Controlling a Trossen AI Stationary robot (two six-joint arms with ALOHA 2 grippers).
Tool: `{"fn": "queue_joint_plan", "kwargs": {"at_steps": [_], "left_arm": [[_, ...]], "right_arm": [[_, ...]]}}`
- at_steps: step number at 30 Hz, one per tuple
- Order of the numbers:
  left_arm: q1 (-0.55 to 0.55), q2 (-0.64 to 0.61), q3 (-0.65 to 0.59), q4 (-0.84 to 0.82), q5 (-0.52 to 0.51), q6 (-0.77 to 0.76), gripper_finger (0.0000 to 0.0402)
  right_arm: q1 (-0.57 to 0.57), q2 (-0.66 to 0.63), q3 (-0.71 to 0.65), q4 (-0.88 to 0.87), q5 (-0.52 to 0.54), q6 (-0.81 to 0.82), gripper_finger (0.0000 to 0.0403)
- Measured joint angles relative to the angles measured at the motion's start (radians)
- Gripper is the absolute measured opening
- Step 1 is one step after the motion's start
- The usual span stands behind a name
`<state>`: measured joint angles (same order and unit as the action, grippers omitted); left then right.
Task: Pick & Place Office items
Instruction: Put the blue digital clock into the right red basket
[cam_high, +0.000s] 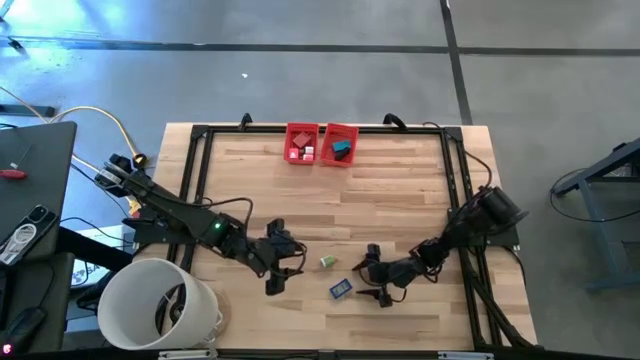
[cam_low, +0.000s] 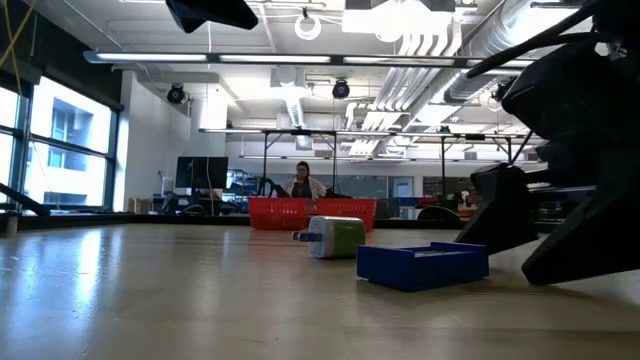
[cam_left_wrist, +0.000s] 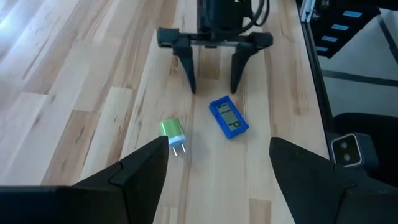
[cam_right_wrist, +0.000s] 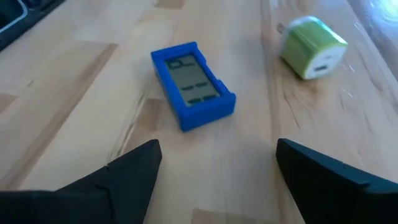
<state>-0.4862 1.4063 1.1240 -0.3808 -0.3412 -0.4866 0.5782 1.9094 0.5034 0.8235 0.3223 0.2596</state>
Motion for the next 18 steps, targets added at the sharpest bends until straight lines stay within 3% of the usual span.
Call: {"fn": "queue_joint_plan", "kwargs": {"at_steps": [18], "left_arm": [[-0.009,0.0,0.001,0.03,0.001,-0.007,0.0271]], "right_arm": [[-0.08,0.05,0.106,0.0,-0.18,-0.133,0.0313]]}}
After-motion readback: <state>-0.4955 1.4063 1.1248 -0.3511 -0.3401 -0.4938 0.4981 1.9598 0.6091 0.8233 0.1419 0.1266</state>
